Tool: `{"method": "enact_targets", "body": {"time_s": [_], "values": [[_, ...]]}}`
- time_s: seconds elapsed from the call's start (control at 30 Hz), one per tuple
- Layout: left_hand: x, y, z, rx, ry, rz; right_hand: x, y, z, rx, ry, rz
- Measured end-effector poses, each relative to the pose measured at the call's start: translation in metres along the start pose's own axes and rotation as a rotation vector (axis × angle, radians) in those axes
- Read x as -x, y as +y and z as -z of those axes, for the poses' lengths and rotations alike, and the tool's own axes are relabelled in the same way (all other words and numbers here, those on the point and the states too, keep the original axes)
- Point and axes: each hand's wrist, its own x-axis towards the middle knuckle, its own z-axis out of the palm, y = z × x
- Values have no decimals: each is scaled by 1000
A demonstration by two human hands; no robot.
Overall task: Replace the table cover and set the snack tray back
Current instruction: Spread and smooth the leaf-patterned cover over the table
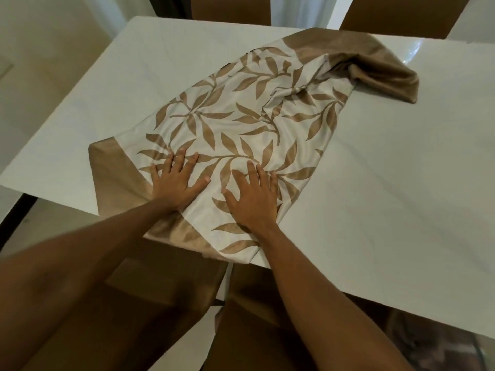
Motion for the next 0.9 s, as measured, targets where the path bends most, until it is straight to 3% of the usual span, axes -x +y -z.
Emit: {"method": "enact_targets", "body": {"time_s": [0.37,0.67,0.8,0.9], "values": [[91,83,-13,99,53,158,53,76,44,55,-137,113],[155,179,-19,252,-52,312,81,149,92,48,-204,159],[172,214,-18,303,-169,301,80,179,114,-74,-213,144],[177,223,-16,329,-173,230,82,196,118,-96,-125,70]]}}
